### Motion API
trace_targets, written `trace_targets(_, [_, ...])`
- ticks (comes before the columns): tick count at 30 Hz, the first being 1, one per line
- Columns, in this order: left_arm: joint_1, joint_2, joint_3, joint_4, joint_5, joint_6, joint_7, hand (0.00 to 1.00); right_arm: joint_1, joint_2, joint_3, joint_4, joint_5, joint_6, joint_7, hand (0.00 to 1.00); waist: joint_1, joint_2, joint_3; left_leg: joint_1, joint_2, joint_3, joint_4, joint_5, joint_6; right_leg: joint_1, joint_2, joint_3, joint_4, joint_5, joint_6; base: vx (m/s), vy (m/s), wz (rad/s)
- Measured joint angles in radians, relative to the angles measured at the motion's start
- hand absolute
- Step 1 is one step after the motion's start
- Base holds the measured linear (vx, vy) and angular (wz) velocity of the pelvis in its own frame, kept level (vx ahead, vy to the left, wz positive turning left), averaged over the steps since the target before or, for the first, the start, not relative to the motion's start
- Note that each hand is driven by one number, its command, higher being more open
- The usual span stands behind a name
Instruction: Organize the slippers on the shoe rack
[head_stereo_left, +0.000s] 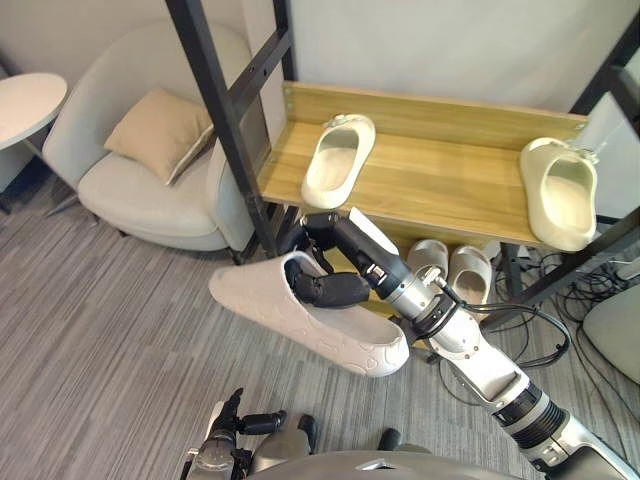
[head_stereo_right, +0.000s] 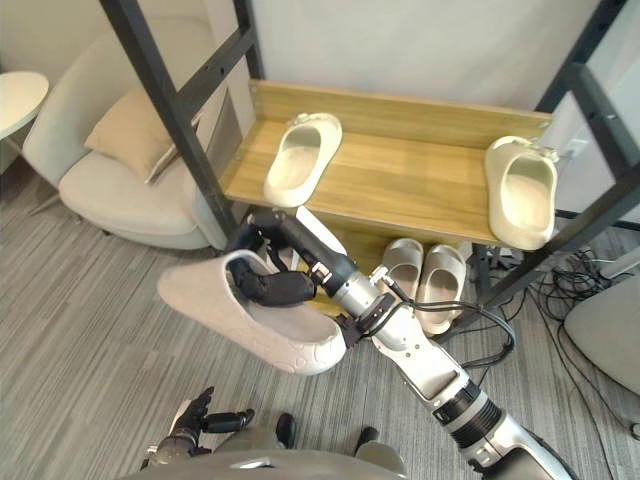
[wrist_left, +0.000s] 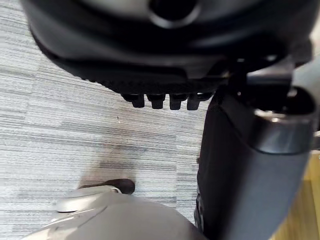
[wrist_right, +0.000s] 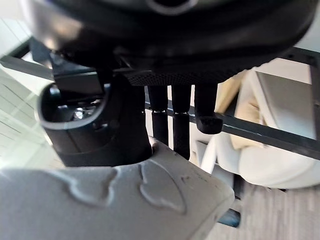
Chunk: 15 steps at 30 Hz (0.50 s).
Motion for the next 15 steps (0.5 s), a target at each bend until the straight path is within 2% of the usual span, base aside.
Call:
trace_targets(3, [-0.062,0.001,0.003,-0.02,-0.019,-0.018,-0.001,1.0,-0.068,-0.018,0.001,0.064,-0.098,0.013,-0.025,0.0,0.008,0.013,0.079,-0.126,0.0,-0.019,0.143,-0.04,-0.008,-0.108,-0.024,-0.01,0.137,-0.047,-0.011,-0.21,-0.011,0.2])
trace_targets(5, [-0.091,-0.002,0.007,-0.04,-0.042,-0.024,-0.001,1.0,-0.096,-0.037,-0.003,0.093,-0.174,0.02,-0.069,0.0,0.014,0.019,0.108,-0.229,0.001,-0.023,0.225,-0.064,-0.015,-0.203,-0.039,-0.012,0.222,-0.076,-0.024,-0.25,-0.02,0.11])
trace_targets(8, [-0.123,-0.005,0.01,-0.061,-0.081,-0.039,-0.002,1.0,-0.111,-0.057,-0.031,0.105,-0.244,0.028,-0.102,0.0,0.014,0.025,0.147,-0.332,0.003,-0.024,0.287,-0.069,-0.012,-0.305,-0.055,-0.011,0.288,-0.088,-0.031,-0.14,-0.041,0.02])
trace_targets(9, [-0.137,-0.007,0.013,-0.087,-0.097,-0.043,-0.001,1.0,-0.125,-0.064,-0.059,0.106,-0.277,0.041,-0.124,0.0,0.013,0.026,0.168,-0.397,0.004,-0.024,0.329,-0.071,-0.016,-0.371,-0.064,-0.009,0.334,-0.096,-0.038,-0.18,-0.097,-0.02])
trace_targets(10, [-0.139,-0.008,0.015,-0.096,-0.101,-0.043,-0.001,1.0,-0.132,-0.065,-0.067,0.106,-0.286,0.047,-0.13,0.0,0.012,0.026,0.173,-0.416,0.004,-0.023,0.344,-0.074,-0.018,-0.39,-0.068,-0.008,0.352,-0.1,-0.039,-0.14,-0.092,-0.05])
trace_targets(11, [-0.164,-0.013,0.025,-0.11,-0.119,-0.045,0.0,1.0,-0.162,-0.069,-0.105,0.116,-0.316,0.059,-0.163,0.0,0.01,0.027,0.187,-0.5,0.006,-0.022,0.42,-0.093,-0.017,-0.474,-0.081,-0.001,0.43,-0.119,-0.045,-0.14,-0.093,-0.05])
trace_targets(13, [-0.171,-0.021,0.043,-0.145,-0.126,-0.056,-0.002,1.0,-0.193,-0.066,-0.156,0.122,-0.343,0.079,-0.208,0.0,0.009,0.027,0.187,-0.592,0.01,-0.022,0.522,-0.126,-0.018,-0.564,-0.096,0.01,0.532,-0.156,-0.054,-0.1,-0.06,-0.05])
trace_targets(15, [-0.172,-0.028,0.052,-0.175,-0.127,-0.063,-0.002,1.0,-0.205,-0.06,-0.207,0.122,-0.361,0.089,-0.254,0.0,0.009,0.026,0.189,-0.652,0.013,-0.021,0.598,-0.155,-0.017,-0.627,-0.107,0.021,0.612,-0.189,-0.059,-0.12,-0.064,-0.07])
